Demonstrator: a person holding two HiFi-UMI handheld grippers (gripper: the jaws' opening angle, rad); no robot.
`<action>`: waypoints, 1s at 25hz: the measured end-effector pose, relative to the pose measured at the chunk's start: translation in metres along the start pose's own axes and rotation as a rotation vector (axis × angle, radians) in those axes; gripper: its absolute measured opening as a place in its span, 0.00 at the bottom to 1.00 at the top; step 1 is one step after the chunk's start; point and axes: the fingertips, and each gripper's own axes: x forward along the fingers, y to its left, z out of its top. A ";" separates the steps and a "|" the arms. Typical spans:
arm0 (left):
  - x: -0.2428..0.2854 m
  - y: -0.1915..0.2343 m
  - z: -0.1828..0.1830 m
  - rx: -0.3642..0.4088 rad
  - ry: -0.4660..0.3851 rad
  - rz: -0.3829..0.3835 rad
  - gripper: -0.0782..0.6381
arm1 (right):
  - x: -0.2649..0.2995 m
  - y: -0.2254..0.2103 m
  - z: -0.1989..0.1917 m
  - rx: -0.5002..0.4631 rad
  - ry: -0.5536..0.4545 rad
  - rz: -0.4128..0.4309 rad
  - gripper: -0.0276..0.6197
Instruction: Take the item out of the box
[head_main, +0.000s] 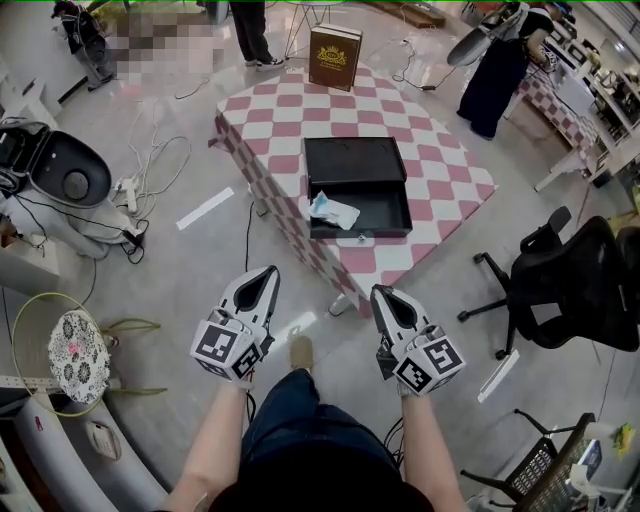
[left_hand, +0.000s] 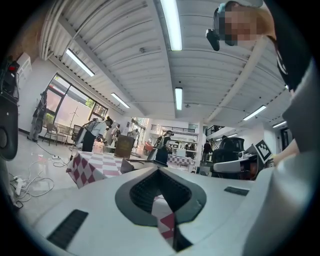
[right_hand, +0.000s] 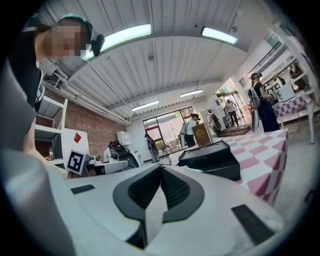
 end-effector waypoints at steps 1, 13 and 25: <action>0.007 0.004 0.000 -0.002 0.001 -0.005 0.11 | 0.007 -0.004 0.001 0.000 0.003 0.000 0.05; 0.073 0.047 -0.001 -0.013 0.027 -0.047 0.11 | 0.077 -0.034 0.006 -0.027 0.071 0.015 0.05; 0.112 0.076 -0.010 -0.005 0.071 -0.098 0.11 | 0.126 -0.054 0.005 -0.069 0.156 0.003 0.05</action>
